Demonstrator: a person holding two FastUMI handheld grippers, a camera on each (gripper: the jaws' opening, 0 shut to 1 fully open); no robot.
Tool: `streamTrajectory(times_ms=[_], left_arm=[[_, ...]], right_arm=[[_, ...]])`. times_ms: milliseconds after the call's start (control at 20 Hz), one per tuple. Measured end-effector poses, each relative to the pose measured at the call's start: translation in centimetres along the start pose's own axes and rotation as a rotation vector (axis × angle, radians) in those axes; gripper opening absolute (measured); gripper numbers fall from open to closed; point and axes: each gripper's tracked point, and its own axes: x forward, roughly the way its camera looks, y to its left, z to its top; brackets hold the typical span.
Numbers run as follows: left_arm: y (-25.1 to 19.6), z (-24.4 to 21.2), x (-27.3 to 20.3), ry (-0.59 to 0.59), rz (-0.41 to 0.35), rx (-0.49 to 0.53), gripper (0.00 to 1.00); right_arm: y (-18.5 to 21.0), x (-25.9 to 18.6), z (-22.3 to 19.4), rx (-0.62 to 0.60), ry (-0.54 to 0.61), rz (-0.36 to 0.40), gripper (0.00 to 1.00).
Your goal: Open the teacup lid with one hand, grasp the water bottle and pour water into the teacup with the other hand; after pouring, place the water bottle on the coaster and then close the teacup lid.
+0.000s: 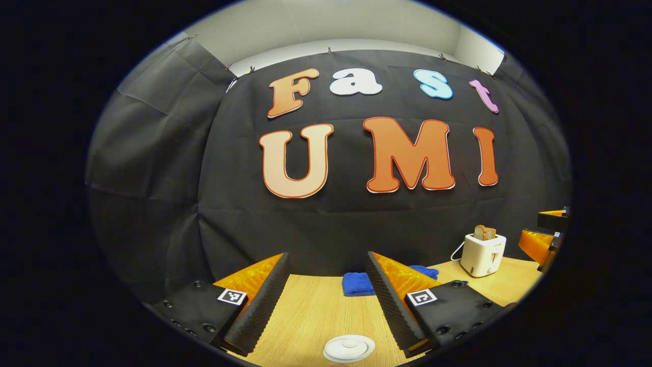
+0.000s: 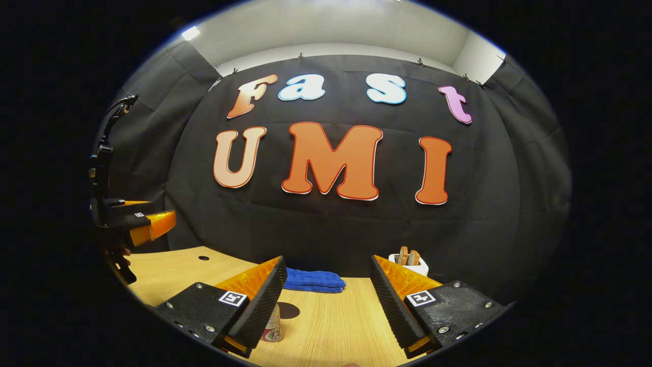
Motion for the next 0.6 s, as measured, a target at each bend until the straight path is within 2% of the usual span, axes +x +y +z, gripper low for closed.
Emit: streamTrajectory(times_ms=[250,600], left_arm=[[-0.5,-1.1,-0.2,0.021,-0.019,0.002,0.98],[-0.8,-4.7,-0.2,0.096,-0.048,0.016,1.0]], right_arm=[[0.4,0.0,-1.0,0.002,0.016,0.015,0.98],[2.6,0.2,-3.7,0.037,0.061,0.085,0.98]])
